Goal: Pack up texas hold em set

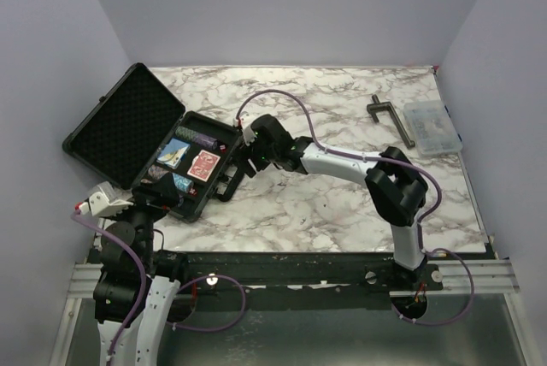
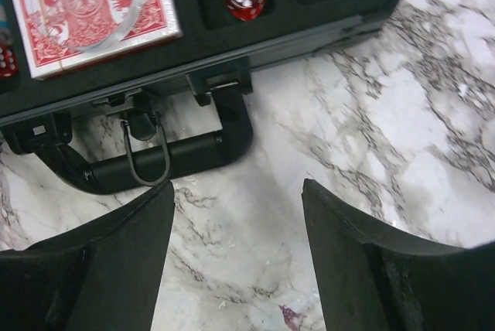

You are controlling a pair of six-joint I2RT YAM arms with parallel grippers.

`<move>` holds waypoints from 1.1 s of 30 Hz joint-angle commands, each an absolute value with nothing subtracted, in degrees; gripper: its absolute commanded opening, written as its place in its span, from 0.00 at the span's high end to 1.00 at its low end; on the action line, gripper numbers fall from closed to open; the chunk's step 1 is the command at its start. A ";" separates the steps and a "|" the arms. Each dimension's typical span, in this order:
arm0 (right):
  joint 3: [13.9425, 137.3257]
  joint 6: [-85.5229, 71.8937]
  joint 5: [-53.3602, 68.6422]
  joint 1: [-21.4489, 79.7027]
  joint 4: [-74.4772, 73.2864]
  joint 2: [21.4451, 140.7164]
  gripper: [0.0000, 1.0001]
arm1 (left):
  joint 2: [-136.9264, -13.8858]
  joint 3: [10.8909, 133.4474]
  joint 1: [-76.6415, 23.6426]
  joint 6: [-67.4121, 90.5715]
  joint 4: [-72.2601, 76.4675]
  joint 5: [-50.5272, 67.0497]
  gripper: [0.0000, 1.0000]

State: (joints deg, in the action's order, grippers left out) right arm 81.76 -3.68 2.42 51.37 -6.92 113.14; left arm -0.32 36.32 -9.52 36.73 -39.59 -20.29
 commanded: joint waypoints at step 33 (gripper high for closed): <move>94.08 3.52 10.88 50.80 -1.14 129.19 0.54 | 1.48 36.01 -9.58 33.66 -37.53 -15.82 0.01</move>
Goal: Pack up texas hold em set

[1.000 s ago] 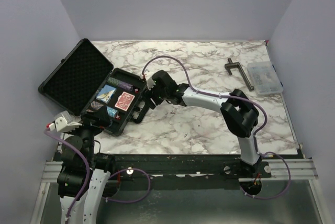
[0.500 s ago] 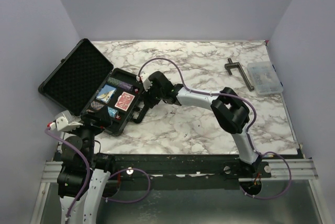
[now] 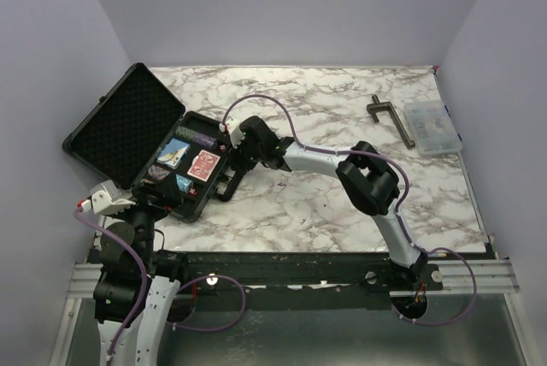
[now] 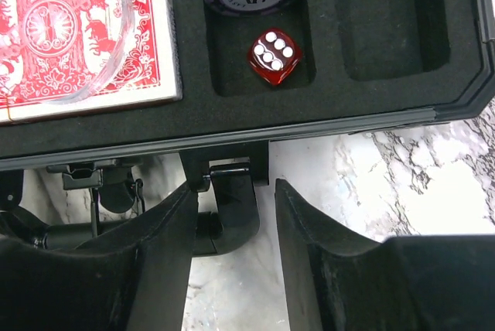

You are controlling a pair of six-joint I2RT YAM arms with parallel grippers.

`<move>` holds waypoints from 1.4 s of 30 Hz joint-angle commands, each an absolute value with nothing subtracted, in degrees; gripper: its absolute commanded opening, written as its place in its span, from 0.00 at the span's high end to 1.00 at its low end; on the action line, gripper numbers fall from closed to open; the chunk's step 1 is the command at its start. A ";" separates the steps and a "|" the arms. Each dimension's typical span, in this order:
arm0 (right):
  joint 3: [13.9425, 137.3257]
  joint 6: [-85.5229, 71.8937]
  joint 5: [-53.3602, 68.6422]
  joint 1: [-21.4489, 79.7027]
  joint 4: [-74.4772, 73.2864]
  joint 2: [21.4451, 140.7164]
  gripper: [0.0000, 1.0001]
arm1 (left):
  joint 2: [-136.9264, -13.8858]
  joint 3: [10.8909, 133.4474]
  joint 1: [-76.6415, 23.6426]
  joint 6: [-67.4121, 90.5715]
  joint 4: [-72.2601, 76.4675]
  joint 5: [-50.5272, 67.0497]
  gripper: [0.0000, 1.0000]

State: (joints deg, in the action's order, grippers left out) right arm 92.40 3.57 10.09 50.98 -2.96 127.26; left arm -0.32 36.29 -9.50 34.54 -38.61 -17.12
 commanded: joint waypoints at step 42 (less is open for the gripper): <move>60.35 -3.70 0.34 49.13 9.67 109.39 0.99 | 1.02 35.79 -9.58 28.11 -35.67 -6.70 0.01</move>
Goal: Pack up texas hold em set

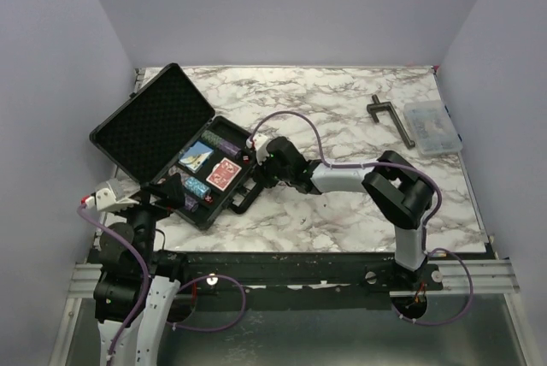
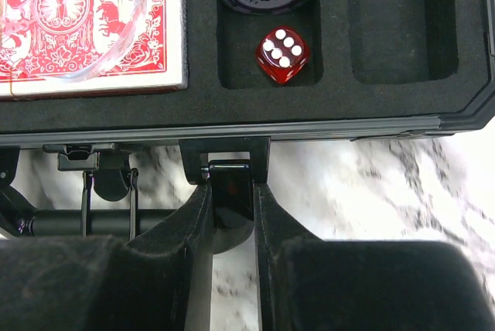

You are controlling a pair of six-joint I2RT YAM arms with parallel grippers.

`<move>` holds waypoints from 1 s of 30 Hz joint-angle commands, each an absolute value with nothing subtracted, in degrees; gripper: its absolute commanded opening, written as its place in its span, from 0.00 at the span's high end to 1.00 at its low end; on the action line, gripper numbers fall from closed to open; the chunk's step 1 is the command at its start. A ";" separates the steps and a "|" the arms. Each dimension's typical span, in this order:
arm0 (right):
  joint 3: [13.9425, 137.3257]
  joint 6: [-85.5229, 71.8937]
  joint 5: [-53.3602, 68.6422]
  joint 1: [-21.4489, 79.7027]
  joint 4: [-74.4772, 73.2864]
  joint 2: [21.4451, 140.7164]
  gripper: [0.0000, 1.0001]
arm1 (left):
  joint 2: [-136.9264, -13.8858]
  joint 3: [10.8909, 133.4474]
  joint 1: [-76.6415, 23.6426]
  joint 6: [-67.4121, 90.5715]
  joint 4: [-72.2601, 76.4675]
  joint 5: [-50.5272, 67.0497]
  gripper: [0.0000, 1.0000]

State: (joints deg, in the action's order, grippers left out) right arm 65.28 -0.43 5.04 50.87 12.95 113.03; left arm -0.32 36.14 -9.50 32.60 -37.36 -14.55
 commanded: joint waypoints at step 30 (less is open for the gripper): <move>38.94 -21.92 -10.90 49.15 5.65 92.02 0.89 | -45.61 68.72 -5.32 14.99 -35.55 -1.12 0.01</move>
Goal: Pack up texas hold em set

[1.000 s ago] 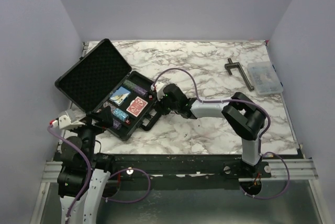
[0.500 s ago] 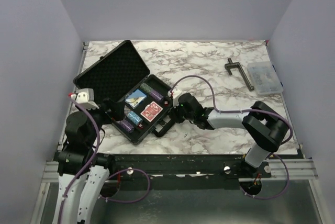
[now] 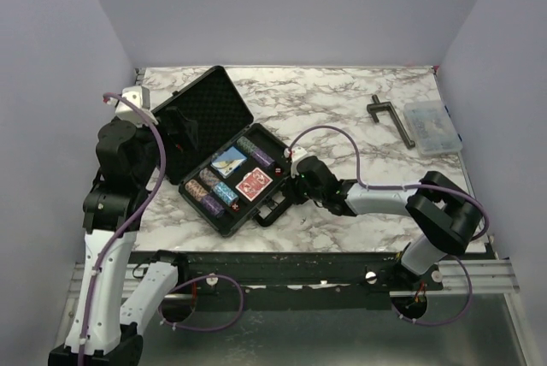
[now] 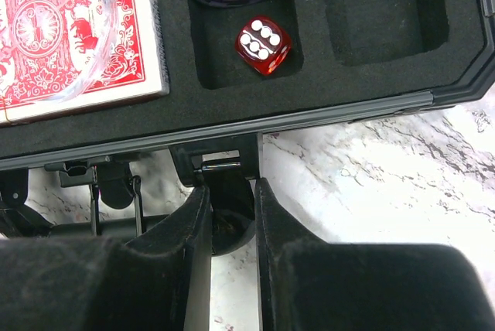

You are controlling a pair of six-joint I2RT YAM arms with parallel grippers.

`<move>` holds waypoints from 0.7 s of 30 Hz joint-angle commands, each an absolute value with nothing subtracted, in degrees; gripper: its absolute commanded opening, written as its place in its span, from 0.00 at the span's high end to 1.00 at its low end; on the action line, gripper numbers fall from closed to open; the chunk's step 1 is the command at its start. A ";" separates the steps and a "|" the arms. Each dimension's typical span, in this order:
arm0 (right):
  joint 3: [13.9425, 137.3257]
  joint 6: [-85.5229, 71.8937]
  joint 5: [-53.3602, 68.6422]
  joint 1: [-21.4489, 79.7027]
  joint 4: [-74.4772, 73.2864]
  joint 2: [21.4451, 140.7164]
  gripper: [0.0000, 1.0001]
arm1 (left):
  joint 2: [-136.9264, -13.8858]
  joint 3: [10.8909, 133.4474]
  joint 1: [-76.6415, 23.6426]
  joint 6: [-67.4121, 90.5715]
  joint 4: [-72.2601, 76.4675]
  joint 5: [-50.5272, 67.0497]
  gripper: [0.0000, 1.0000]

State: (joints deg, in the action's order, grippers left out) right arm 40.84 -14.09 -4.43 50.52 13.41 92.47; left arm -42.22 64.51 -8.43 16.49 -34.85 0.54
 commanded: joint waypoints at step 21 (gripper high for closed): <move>40.58 -24.16 -9.62 49.22 -1.63 86.77 0.24 | -65.88 82.26 11.82 22.41 -32.87 14.00 0.06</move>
